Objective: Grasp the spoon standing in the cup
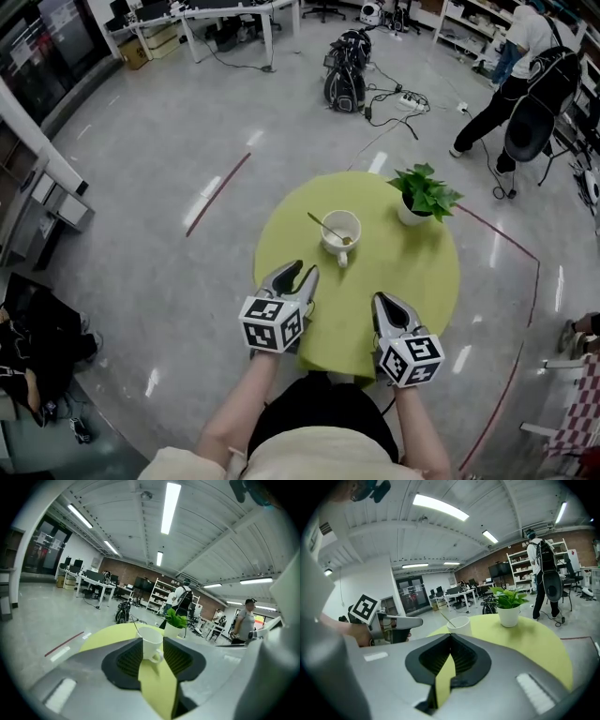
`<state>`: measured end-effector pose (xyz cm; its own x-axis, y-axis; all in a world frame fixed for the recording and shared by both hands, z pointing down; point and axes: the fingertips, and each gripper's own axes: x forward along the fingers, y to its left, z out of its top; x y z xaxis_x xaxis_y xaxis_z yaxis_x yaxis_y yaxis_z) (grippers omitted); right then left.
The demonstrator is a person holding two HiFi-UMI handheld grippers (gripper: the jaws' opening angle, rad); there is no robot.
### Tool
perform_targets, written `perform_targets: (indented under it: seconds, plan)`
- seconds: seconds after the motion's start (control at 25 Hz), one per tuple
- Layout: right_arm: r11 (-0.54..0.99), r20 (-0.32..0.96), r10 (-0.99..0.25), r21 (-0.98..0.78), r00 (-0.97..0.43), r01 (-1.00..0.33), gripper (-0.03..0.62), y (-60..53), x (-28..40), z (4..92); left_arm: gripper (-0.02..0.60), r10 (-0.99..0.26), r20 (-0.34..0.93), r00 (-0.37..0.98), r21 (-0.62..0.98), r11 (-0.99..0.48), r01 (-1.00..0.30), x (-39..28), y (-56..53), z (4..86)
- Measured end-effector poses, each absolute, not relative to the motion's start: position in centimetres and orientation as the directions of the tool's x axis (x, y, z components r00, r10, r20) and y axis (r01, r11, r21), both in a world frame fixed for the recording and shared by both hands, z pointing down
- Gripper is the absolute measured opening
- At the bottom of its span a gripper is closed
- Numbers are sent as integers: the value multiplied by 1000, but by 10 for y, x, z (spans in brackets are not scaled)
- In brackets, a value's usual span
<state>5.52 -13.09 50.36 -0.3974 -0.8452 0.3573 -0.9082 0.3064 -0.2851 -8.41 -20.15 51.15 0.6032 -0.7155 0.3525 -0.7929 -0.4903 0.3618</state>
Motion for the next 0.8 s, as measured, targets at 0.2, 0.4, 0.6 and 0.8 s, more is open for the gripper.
perform_targets:
  seconds: [0.2, 0.4, 0.6, 0.8]
  plan:
    - [311, 367, -836, -294, -407, -904, 2, -147, 53, 505, 140, -714, 377, 589, 366, -469, -804, -83, -225, 518]
    - [328, 379, -820, -304, -430, -894, 3, -168, 53, 511, 144, -720, 397, 570, 374, -440, -816, -78, -247, 524]
    - [346, 392, -801, -316, -454, -883, 2, -185, 52, 515, 144, -722, 422, 548, 365, -418, -832, -74, -266, 532]
    - [358, 405, -781, -335, -476, -872, 2, -199, 56, 526, 144, -729, 443, 521, 370, -380, -847, -67, -283, 545]
